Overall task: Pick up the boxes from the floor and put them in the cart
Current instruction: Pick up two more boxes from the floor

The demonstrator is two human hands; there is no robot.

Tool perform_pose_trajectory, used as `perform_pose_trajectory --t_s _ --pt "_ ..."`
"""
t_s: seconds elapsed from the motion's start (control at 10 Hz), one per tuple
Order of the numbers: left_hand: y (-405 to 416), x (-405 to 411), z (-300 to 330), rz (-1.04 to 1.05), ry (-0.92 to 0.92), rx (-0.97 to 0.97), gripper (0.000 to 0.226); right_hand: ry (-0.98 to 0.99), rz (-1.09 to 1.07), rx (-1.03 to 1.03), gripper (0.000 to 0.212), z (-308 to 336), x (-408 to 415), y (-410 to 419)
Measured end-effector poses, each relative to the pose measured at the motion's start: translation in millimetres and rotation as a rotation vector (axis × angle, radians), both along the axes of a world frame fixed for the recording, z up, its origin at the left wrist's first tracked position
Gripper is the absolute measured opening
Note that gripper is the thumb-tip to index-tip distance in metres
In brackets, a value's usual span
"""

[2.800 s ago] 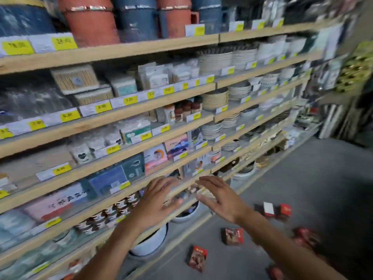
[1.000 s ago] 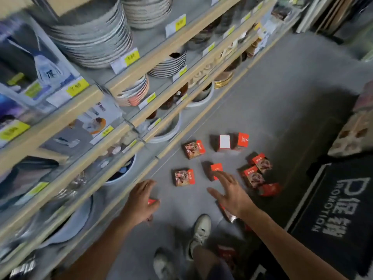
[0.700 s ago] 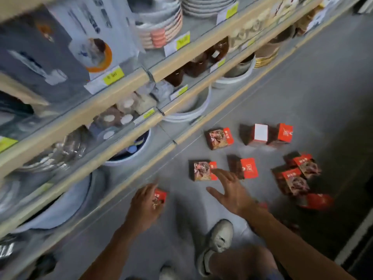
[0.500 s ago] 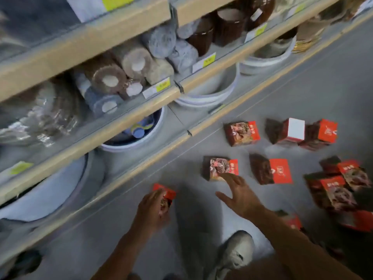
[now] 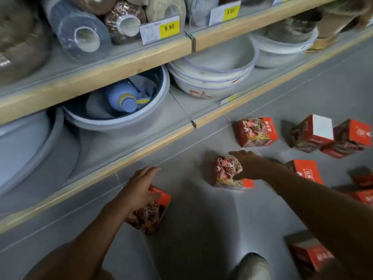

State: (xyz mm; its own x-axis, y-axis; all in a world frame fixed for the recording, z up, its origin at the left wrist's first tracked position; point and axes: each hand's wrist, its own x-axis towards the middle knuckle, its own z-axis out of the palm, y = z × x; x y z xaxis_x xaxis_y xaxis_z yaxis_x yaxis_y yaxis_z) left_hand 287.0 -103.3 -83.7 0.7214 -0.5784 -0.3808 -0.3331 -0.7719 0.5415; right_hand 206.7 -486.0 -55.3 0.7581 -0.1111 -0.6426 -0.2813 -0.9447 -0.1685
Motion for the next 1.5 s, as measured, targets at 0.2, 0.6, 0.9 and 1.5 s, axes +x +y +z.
perform_pose_trajectory --t_s 0.2,0.6,0.9,1.5 --pt "15 12 -6 0.036 0.080 0.114 0.091 0.058 -0.023 0.011 0.104 -14 12 -2" --pt "46 0 17 0.095 0.056 0.077 0.088 0.169 0.028 0.064 0.136 -65 53 -3" --pt "65 -7 20 0.158 0.027 0.081 0.087 0.299 0.059 0.109 0.148 -85 70 -17" --pt "84 4 -7 0.144 0.285 0.109 0.073 0.116 0.018 0.087 0.112 -27 1 52"
